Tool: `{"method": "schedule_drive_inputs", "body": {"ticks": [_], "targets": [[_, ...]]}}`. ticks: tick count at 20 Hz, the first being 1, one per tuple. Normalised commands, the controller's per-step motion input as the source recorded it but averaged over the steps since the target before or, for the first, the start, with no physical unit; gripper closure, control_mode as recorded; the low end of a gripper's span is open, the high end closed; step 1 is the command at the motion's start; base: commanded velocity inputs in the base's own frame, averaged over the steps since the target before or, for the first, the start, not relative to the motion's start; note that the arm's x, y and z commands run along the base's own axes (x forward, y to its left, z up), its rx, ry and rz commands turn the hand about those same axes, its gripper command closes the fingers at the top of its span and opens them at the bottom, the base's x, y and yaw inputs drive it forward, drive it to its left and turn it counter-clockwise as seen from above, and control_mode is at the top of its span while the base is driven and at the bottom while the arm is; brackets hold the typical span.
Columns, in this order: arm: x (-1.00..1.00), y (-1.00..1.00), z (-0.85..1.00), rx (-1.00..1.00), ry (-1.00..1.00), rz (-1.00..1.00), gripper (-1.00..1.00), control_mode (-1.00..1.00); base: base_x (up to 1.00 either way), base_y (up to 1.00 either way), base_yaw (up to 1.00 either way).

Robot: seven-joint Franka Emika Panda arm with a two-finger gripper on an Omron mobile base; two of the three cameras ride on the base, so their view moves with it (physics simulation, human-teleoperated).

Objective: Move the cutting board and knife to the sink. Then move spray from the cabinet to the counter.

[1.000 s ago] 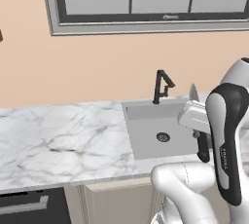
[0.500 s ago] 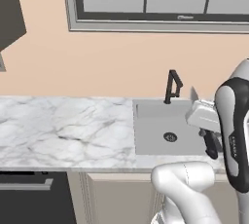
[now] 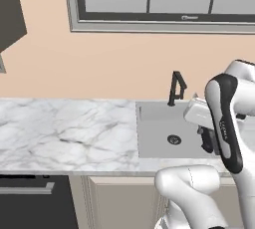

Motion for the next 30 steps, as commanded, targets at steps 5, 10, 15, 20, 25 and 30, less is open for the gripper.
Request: {"method": "schedule_drive_inputs", "body": {"ticks": [5, 10, 15, 20, 25, 30], "targets": [[0.58, 0.0, -0.42, 0.0, 0.05, -0.11, 1.0, -1.0, 0.0, 0.0, 0.0], [0.52, -0.36, -0.42, 0.0, 0.02, 0.1, 1.0, -1.0, 0.0, 0.0, 0.0], [0.21, -0.7, -0.26, 0.0, 0.05, 0.21, 1.0, -1.0, 0.0, 0.0, 0.0], [0.0, -0.5, -0.04, 0.0, 0.0, 0.23, 1.0, -1.0, 0.0, 0.0, 0.0], [0.05, -0.4, -0.1, 0.0, -0.02, 0.24, 1.0, -1.0, 0.0, 0.0, 0.0], [0.0, -0.1, -0.1, -0.03, -0.15, 0.25, 1.0, -1.0, 0.0, 0.0, 0.0]]}}
